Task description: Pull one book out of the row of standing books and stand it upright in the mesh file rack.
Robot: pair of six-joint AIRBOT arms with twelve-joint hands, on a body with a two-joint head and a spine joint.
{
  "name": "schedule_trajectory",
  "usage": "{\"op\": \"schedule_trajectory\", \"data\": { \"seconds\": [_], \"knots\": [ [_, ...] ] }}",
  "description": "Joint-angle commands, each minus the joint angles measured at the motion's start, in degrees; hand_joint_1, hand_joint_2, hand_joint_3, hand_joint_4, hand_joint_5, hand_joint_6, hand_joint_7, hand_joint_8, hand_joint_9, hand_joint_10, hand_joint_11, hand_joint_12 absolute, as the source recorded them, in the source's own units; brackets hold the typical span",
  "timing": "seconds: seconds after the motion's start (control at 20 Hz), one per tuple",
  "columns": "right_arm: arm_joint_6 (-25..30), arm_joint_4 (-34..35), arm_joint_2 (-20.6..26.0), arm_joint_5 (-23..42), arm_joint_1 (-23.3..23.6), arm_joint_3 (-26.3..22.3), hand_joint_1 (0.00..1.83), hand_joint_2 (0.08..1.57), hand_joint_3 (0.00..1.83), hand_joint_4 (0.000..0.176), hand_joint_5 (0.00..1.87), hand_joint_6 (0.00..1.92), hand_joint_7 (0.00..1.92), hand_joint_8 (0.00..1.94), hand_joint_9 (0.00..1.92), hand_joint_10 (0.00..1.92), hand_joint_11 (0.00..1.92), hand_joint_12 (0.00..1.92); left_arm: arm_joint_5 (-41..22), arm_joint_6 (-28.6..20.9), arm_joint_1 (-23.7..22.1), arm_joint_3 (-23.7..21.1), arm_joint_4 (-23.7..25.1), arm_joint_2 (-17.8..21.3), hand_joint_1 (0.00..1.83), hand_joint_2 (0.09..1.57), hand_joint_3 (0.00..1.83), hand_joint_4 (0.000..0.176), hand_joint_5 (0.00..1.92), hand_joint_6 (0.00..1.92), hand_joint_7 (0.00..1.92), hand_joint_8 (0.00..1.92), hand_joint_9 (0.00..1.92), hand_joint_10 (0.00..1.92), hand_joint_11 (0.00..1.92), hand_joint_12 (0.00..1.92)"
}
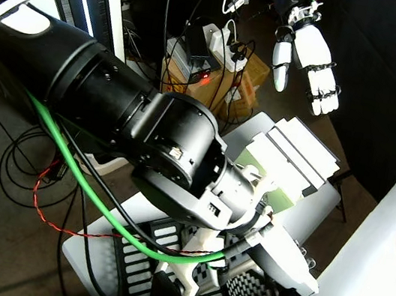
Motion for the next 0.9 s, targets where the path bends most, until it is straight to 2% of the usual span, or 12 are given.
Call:
{"op": "schedule_trajectory", "data": {
  "seconds": [0.0,0.05,0.15,0.2,0.3,0.35,0.5,0.6,0.7,0.75,0.8,0.85],
  "knots": [
    [-0.63,-1.99,0.75,-5.40,0.34,-0.37,1.14,1.00,0.00,0.000,0.12,0.14,0.11,0.00,0.00,0.48,0.00,1.13,-6.61,-0.26,-0.23,0.22,0.05,-0.03,0.20,1.45,0.00,0.051,0.01,0.00,0.00,0.00,0.00,0.00,0.00,0.00],
    [-0.62,-1.99,1.02,-5.40,0.34,-1.00,1.11,1.01,0.00,0.000,0.09,0.12,0.08,0.00,0.00,0.37,0.00,0.86,-6.57,-0.26,-0.23,0.21,0.00,-0.03,0.20,1.45,0.00,0.052,0.00,0.00,0.00,0.00,0.00,0.00,0.00,0.00],
    [-0.62,-1.99,1.88,-5.41,0.46,-2.64,1.03,1.05,0.01,0.000,0.01,0.02,0.01,0.00,0.00,0.08,0.00,0.14,-6.54,-0.27,-0.24,0.15,-0.01,-0.07,0.20,1.44,0.00,0.052,0.01,0.00,0.00,0.00,0.00,0.00,0.00,0.00],
    [-0.62,-1.99,2.58,-5.48,0.72,-3.58,1.01,1.07,0.01,0.000,0.00,0.00,0.00,0.00,0.00,0.03,0.00,0.11,-6.52,-0.28,-0.24,0.10,-0.01,-0.07,0.20,1.44,0.00,0.048,0.01,0.00,0.00,0.00,0.00,0.00,0.00,0.00],
    [-0.58,-1.99,4.34,-5.48,1.19,-6.09,1.04,1.08,0.01,0.015,0.00,0.00,0.00,0.00,0.00,0.00,0.00,0.02,-6.45,-0.29,-0.24,-0.09,-0.01,-0.07,0.20,1.44,0.00,0.040,0.02,0.01,0.00,0.00,0.00,0.00,0.00,0.00],
    [-0.57,-1.99,5.28,-5.48,1.38,-7.67,1.05,1.08,0.00,0.000,0.00,0.00,0.00,0.00,0.00,0.00,0.00,0.00,-6.46,-0.29,-0.24,-0.21,-0.08,-0.04,0.20,1.44,0.00,0.043,0.01,0.00,0.00,0.00,0.00,0.00,0.00,0.00],
    [-0.57,-1.99,9.00,-5.53,2.34,-13.17,1.07,1.07,0.00,0.000,0.00,0.00,0.00,0.00,0.00,0.00,0.00,0.00,-6.48,-0.29,-0.22,-0.45,-0.48,-0.04,0.18,1.44,0.00,0.062,0.00,0.00,0.00,0.00,0.00,0.00,0.00,0.00],
    [-0.54,-1.92,11.90,-6.35,2.80,-17.35,1.09,1.05,0.00,0.000,0.00,0.00,0.00,0.00,0.00,0.00,0.00,0.00,-6.53,-0.29,-0.22,-0.70,-0.66,0.06,0.15,1.44,0.00,0.066,0.00,0.00,0.00,0.00,0.00,0.00,0.00,0.00],
    [-0.53,-0.07,14.68,-8.51,2.80,-21.08,1.06,1.05,0.00,0.000,0.00,0.00,0.00,0.00,0.00,0.00,0.00,0.00,-6.66,-0.28,-0.14,-0.97,-0.99,0.16,0.14,1.44,0.00,0.059,0.00,0.00,0.00,0.00,0.00,0.00,0.00,0.00],
    [-0.52,1.66,16.52,-9.98,2.80,-23.39,1.04,1.05,0.00,0.000,0.00,0.00,0.00,0.00,0.00,0.00,0.00,0.00,-6.82,-0.28,0.04,-1.26,-1.16,0.33,0.14,1.44,0.00,0.063,0.00,0.00,0.00,0.00,0.00,0.00,0.00,0.00],
    [-0.52,2.68,17.35,-10.44,2.78,-24.33,0.93,1.09,0.01,0.000,0.00,0.00,0.00,0.00,0.00,0.00,0.00,0.00,-6.91,-0.28,0.19,-1.38,-1.26,0.37,0.15,1.45,0.00,0.059,0.00,0.00,0.00,0.00,0.00,0.00,0.00,0.00],
    [-0.50,4.83,18.30,-11.00,2.46,-25.80,0.90,1.10,0.02,0.000,0.00,0.00,0.00,0.00,0.00,0.00,0.00,0.00,-7.21,-0.28,0.62,-1.67,-1.61,0.57,0.17,1.44,0.00,0.055,0.00,0.00,0.00,0.00,0.00,0.00,0.00,0.00]
  ]
}}
